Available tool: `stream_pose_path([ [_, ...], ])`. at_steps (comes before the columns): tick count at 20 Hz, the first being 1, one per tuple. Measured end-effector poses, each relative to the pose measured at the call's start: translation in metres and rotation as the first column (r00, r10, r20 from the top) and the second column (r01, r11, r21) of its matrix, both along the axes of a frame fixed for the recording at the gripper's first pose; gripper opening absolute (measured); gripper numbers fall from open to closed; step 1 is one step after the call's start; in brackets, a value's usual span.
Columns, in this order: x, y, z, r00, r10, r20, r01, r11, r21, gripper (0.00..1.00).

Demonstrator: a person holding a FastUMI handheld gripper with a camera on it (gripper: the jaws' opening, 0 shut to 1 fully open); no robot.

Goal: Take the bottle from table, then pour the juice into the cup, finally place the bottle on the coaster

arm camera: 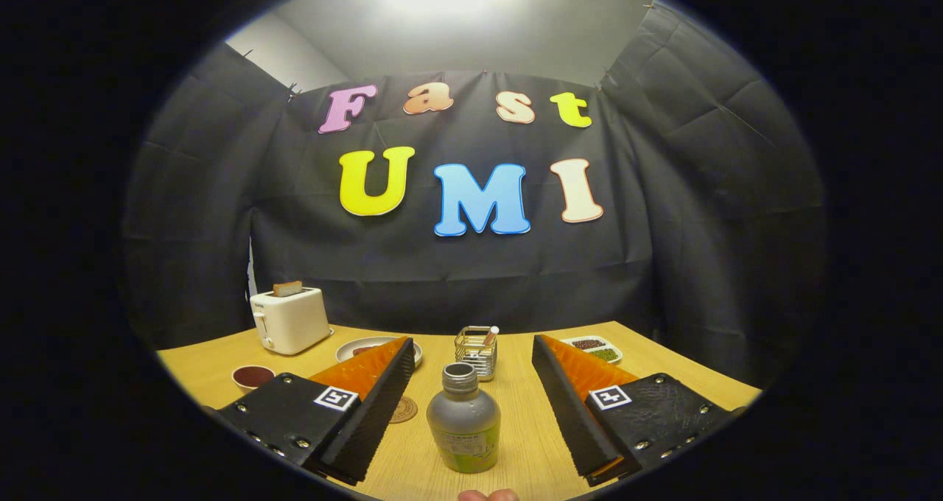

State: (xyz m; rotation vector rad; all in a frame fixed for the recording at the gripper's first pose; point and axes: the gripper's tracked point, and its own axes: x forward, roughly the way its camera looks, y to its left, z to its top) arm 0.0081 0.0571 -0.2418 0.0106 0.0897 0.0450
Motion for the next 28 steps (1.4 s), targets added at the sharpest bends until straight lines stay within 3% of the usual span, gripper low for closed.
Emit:
stream_pose_path([
  [9,0.013,0.010,-0.059,0.999,-0.005,-0.046,0.004,0.999,-0.036,0.98],
  [23,0.024,0.009,-0.097,0.995,-0.028,-0.101,0.020,0.997,-0.081,0.98],
  [26,0.026,0.007,-0.104,0.992,-0.030,-0.126,0.022,0.997,-0.067,0.83],
  [28,0.023,0.000,-0.101,0.984,-0.086,-0.154,0.071,0.993,-0.099,0.79],
])
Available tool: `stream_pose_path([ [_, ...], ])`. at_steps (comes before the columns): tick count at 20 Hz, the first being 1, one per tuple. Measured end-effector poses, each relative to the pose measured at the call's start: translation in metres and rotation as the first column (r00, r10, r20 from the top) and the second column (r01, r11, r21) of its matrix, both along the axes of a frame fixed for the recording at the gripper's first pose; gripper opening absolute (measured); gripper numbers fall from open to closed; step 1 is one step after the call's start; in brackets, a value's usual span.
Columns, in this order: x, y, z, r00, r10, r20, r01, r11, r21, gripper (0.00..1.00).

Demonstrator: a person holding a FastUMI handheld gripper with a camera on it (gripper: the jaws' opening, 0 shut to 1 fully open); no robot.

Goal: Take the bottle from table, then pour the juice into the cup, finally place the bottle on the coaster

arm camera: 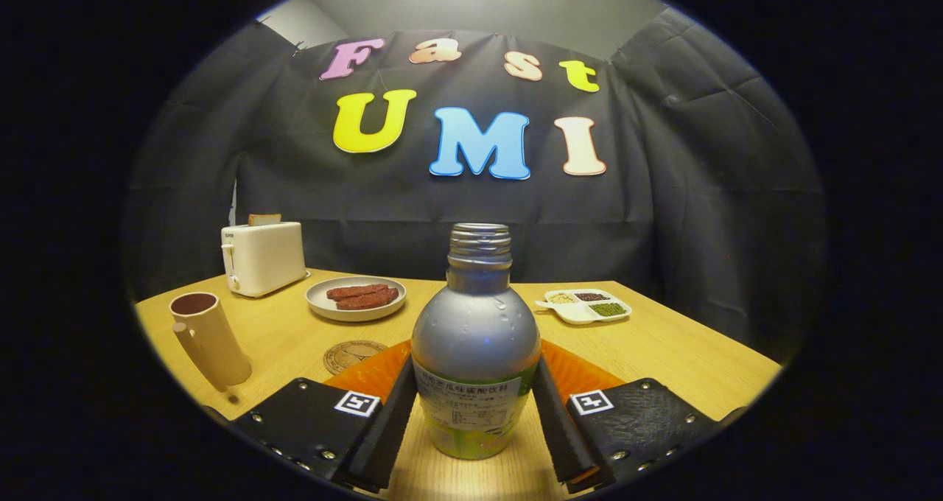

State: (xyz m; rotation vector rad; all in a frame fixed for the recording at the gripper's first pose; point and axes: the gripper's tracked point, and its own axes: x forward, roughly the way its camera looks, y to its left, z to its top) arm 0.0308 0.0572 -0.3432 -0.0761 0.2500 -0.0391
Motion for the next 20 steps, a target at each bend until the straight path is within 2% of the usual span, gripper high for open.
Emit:
stream_pose_path([
  [2,-0.002,-0.001,0.006,0.999,-0.030,-0.032,0.028,0.998,-0.063,0.78],
  [9,-0.001,0.046,0.059,0.997,0.080,-0.021,-0.083,0.965,-0.251,0.78],
  [14,0.005,0.080,0.087,0.986,0.162,-0.027,-0.159,0.895,-0.417,0.78],
  [18,0.010,0.090,0.094,0.982,0.183,-0.050,-0.185,0.863,-0.471,0.78],
  [20,0.014,0.096,0.097,0.977,0.203,-0.061,-0.204,0.827,-0.524,0.78],
])
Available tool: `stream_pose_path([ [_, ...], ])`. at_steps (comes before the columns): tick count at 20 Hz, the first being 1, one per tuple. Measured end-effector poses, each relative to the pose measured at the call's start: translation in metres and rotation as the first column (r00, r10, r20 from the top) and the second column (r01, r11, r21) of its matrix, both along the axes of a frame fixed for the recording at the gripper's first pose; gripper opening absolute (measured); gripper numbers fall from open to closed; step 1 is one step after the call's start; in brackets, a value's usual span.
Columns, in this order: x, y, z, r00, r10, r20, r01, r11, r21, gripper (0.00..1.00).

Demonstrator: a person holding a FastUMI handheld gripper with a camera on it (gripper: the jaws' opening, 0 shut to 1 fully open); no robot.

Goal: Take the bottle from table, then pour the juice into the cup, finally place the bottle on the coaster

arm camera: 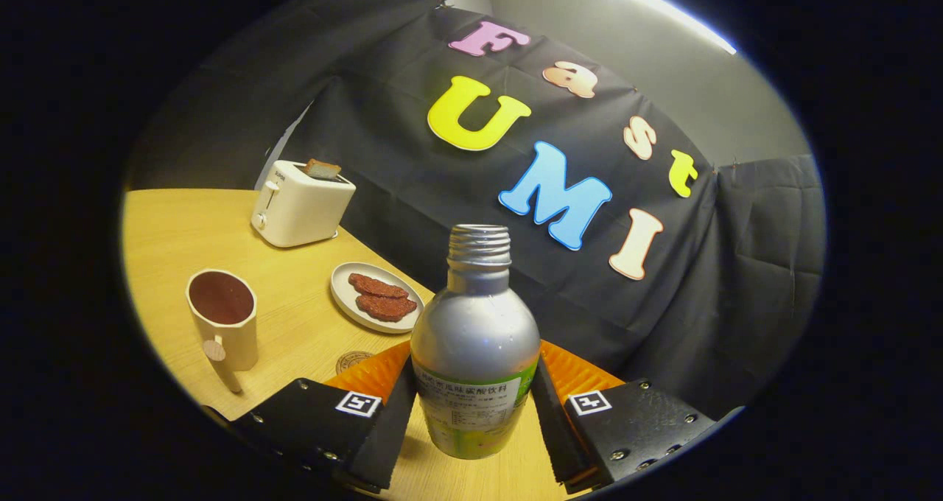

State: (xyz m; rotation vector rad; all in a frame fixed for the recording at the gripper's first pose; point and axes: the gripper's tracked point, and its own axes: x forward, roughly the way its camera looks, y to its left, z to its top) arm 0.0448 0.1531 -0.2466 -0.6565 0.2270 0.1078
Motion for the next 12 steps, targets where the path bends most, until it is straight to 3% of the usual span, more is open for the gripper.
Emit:
stream_pose_path([
  [5,-0.005,0.022,-0.023,0.992,0.104,-0.074,-0.114,0.983,-0.147,0.78],
  [12,-0.011,0.051,-0.042,0.976,0.175,-0.129,-0.209,0.919,-0.334,0.78],
])
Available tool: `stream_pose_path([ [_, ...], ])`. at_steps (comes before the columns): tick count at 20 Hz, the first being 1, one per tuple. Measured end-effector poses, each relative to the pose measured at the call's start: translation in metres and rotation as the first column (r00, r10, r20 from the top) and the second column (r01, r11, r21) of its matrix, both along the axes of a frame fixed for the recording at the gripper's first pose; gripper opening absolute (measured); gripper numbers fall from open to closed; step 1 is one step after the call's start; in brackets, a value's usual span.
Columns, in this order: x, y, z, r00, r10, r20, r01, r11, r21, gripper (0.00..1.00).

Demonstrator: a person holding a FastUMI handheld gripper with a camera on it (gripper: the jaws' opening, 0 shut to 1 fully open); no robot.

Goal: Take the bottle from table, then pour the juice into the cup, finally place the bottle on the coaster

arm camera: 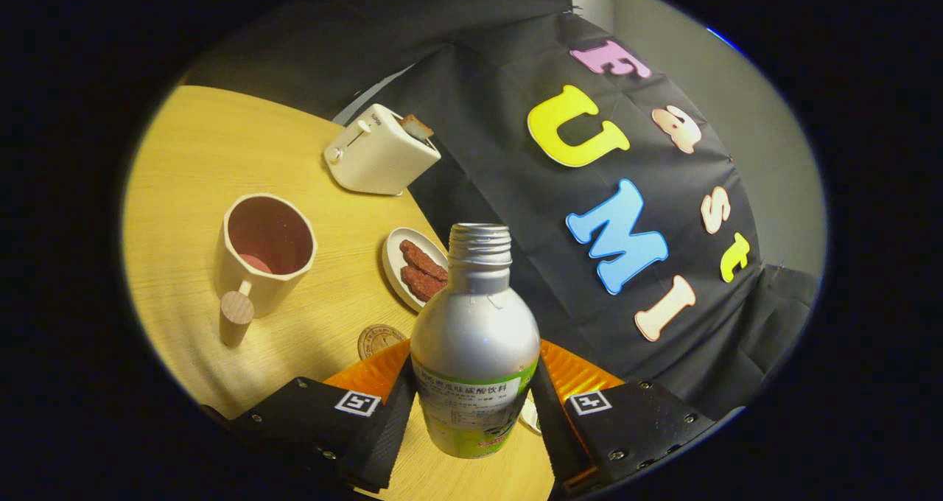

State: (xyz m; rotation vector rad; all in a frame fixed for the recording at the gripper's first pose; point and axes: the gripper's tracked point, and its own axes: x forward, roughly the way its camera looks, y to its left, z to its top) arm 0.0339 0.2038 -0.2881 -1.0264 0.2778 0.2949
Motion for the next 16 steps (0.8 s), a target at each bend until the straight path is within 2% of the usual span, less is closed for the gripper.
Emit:
stream_pose_path([
  [8,-0.010,0.025,-0.022,0.994,0.106,-0.017,-0.107,0.971,-0.216,0.78],
  [10,-0.014,0.028,-0.027,0.992,0.119,-0.035,-0.124,0.965,-0.232,0.75],
  [16,-0.013,0.034,-0.034,0.983,0.177,-0.040,-0.180,0.925,-0.335,0.75],
])
